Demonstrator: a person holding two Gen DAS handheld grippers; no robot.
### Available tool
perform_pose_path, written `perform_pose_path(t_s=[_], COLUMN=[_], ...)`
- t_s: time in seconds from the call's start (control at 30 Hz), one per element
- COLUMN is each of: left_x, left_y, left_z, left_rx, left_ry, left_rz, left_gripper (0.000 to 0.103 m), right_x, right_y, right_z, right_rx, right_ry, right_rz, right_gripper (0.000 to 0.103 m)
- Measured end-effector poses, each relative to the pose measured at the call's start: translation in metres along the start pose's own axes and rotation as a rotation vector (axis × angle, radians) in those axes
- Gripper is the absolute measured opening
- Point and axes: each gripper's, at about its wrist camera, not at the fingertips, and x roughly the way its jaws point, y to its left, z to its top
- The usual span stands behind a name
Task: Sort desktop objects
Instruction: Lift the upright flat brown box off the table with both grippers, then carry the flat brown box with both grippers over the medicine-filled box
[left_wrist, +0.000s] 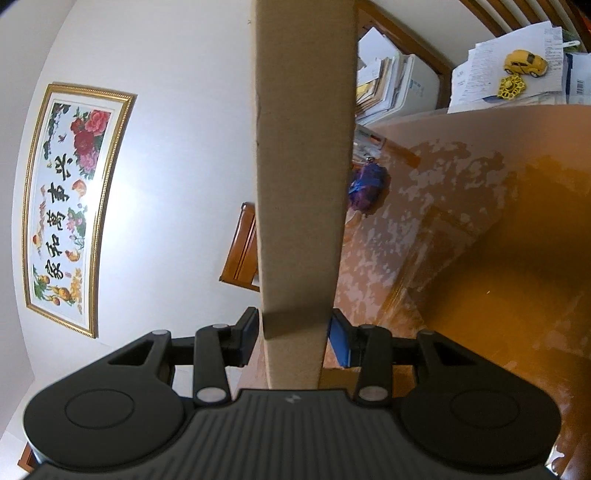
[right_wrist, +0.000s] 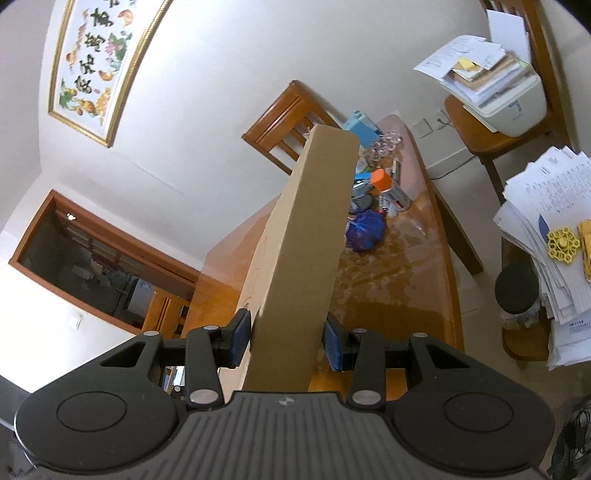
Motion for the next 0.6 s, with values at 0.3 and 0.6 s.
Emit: perform_pose_path(t_s=[0.3,0.6], left_x=[-0.014,-0.017], left_y=[0.014,0.03], left_z=[-0.012,-0.026], left_rx=[-0.012,-0.033], left_ry=[0.046,0.107], left_rz=[0.034,0.096], left_gripper=[0.043,0.044], right_x=[0.003,0.015], right_y=[0.02,0.047], right_z=[-0.003,-0.004], right_rx=[-0.048,-0.103], right_ry=[0.024,0.062], right_rz=[0.047,0.107], right_gripper=[0.047,0.047])
